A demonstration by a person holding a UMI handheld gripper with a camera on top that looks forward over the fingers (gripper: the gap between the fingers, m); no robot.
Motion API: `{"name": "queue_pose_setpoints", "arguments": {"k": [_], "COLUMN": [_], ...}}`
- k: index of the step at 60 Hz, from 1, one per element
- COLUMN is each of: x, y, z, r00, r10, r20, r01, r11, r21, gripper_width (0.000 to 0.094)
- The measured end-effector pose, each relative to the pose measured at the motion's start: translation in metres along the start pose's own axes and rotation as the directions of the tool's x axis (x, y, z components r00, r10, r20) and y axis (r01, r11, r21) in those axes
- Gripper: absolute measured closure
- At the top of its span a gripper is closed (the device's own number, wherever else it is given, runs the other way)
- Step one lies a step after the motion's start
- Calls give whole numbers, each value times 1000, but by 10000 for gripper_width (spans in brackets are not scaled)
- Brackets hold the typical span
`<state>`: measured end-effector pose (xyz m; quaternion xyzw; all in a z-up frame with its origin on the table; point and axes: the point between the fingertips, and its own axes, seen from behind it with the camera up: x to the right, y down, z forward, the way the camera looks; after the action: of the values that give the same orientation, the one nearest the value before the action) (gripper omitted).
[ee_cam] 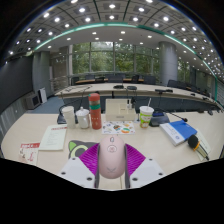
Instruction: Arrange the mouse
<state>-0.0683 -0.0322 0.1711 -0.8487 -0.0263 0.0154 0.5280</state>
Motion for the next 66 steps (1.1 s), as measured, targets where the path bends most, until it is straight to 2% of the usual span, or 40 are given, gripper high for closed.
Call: {"name": "queue_pose_setpoints", "arguments": {"k": [5, 11, 23, 29, 36, 40, 45, 46, 48, 52, 66], "x": [-37, -72, -106, -110, -110, -108, -108, -108, -109, -111, -128], "y": [-22, -23, 45, 79, 106, 108, 106, 104, 101, 89, 42], "z": [31, 75, 162, 183, 193, 188, 175, 172, 165, 143, 16], "r00": [999, 999, 998, 998, 999, 1000, 1000, 999, 999, 1000, 998], "r10": [-14, -27, -40, -46, -26, -16, -24, -24, -24, -24, -51], "r20": [33, 46, 40, 34, 31, 22, 18, 22, 22, 17, 29], "r01": [14, 28, 45, 51, 33, 21, 28, 29, 29, 28, 55], "r11": [1000, 1000, 990, 982, 969, 967, 965, 965, 965, 968, 985], "r21": [14, -7, -131, -184, -245, -252, -262, -261, -259, -250, -161], "gripper_width": [597, 598, 598, 588, 492, 430, 101, 68, 104, 78, 82]}}
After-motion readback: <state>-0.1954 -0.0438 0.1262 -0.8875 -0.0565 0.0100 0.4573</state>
